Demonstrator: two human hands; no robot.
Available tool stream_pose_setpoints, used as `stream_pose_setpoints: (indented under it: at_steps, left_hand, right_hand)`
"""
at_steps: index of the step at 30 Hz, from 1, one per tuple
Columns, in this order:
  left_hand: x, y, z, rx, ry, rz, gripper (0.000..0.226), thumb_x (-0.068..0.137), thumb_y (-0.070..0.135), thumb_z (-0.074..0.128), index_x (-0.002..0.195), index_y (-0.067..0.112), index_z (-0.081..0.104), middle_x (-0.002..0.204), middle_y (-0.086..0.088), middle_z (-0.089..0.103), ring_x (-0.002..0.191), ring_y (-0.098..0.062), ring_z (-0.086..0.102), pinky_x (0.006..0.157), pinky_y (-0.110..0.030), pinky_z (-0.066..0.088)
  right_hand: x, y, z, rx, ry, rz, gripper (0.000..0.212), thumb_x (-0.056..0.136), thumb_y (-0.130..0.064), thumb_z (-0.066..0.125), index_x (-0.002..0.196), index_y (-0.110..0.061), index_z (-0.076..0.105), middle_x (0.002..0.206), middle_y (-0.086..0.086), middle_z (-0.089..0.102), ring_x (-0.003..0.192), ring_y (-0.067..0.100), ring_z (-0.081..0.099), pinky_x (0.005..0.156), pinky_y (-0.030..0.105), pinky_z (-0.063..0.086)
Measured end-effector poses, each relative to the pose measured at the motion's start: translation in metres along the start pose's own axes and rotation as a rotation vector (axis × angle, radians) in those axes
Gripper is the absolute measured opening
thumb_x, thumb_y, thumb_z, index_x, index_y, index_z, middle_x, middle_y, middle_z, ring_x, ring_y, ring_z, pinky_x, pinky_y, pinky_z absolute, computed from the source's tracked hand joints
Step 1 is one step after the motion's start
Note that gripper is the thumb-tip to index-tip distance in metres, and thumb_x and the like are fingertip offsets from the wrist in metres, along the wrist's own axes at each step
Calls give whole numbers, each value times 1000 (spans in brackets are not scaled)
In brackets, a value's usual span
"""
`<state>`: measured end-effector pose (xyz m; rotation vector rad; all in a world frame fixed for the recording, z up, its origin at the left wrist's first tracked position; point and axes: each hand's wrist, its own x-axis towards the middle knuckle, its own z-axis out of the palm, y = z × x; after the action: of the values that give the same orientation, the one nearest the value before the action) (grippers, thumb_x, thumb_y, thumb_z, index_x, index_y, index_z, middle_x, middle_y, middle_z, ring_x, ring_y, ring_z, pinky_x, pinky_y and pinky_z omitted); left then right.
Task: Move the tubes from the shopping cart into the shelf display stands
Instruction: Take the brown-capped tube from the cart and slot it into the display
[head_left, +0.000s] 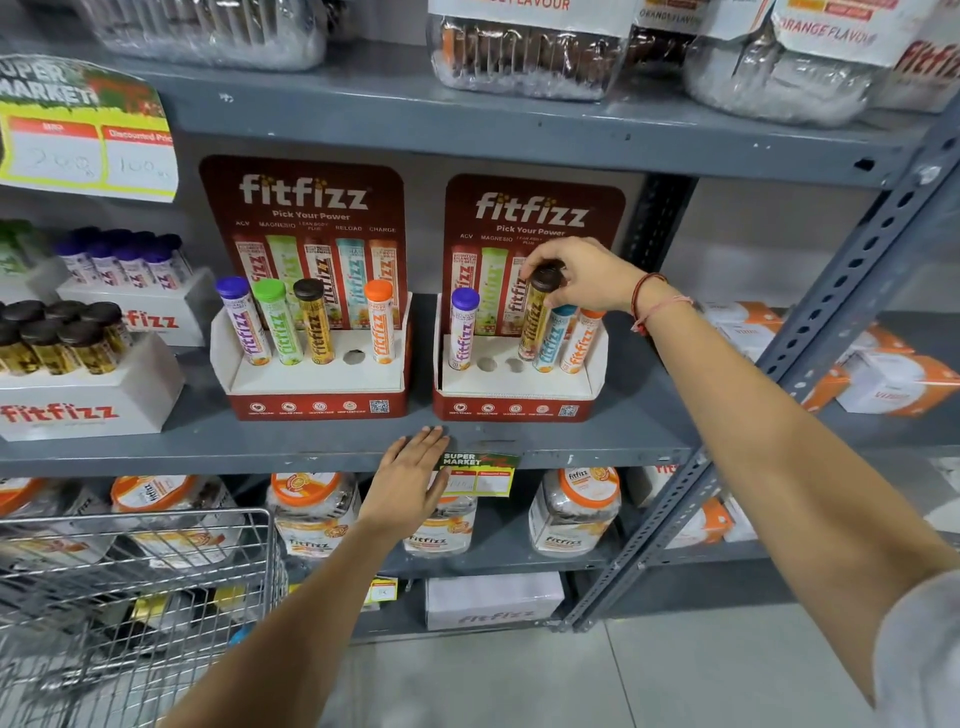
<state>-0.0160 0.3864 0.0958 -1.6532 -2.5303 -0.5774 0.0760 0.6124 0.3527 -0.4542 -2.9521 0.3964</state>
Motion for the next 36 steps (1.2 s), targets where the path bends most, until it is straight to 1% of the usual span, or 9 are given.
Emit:
stream_pose_setpoints:
  at_steps: [8, 13, 19, 23, 25, 27, 30, 32, 36]
  left_hand:
    - [0, 1, 1, 4, -1, -5, 55, 93, 42, 27, 139, 14, 36, 146, -5, 36, 136, -17, 26, 111, -34, 9]
    - [0, 0, 0, 12, -8, -6, 56, 94, 44, 24, 139, 14, 36, 146, -4, 36, 136, -17, 27, 110, -33, 5]
    - [0, 1, -1, -6, -21, -8, 59, 93, 46, 19, 139, 14, 36, 146, -5, 37, 136, -18, 26, 111, -35, 9]
    - [-1, 2, -2, -13, -11, -8, 61, 92, 47, 19, 138, 13, 38, 145, -6, 39, 135, -19, 29, 111, -36, 10]
    - [-1, 2, -3, -9, -10, -5, 63, 91, 48, 17, 138, 13, 38, 145, -6, 39, 135, -19, 29, 110, -36, 9]
    - [-1, 2, -4, -6, -18, 0, 63, 91, 48, 16, 139, 13, 37, 145, -5, 38, 135, -18, 28, 110, -34, 8]
    - [-1, 3, -6, -8, -23, -3, 54, 96, 44, 25, 140, 14, 33, 148, -4, 34, 137, -17, 23, 111, -33, 6]
    - [-2, 6, -10, -17, -24, -3, 48, 98, 35, 35, 141, 14, 32, 149, -4, 31, 138, -17, 21, 112, -33, 7]
    - [-9, -1, -35, -108, 17, -24, 40, 95, 25, 46, 132, 9, 45, 141, -9, 44, 131, -24, 36, 106, -44, 29]
  right_hand:
    - [8, 1, -1, -71, -9, -33, 33, 78, 4, 66, 108, -11, 64, 122, 10, 59, 110, 19, 51, 90, 28, 42]
    - [18, 6, 7, -154, -82, -32, 34, 78, 5, 65, 105, -15, 63, 121, 8, 58, 115, 25, 47, 100, 41, 44]
    - [27, 9, 11, -168, -126, -31, 36, 77, 5, 66, 103, -20, 63, 122, 8, 57, 117, 27, 47, 99, 46, 45]
    - [28, 6, 22, -191, -147, -40, 35, 79, 8, 61, 104, -16, 64, 120, 9, 58, 107, 23, 46, 85, 31, 46]
    - [28, 2, 27, -203, -160, -51, 35, 79, 12, 57, 103, -12, 64, 118, 10, 59, 97, 17, 42, 68, 16, 37]
    - [28, 1, 29, -207, -161, -60, 35, 78, 13, 57, 103, -11, 64, 118, 9, 59, 95, 15, 41, 62, 13, 32]
    - [28, 5, 29, -199, -157, -59, 36, 78, 10, 60, 106, -13, 62, 118, 8, 58, 96, 15, 41, 67, 17, 37]
    - [28, 8, 30, -180, -171, -59, 37, 77, 9, 61, 105, -15, 62, 118, 9, 59, 103, 19, 47, 82, 29, 45]
    - [20, 1, 36, -97, -36, -100, 35, 78, 1, 67, 110, -12, 61, 121, 10, 59, 115, 26, 52, 98, 36, 41]
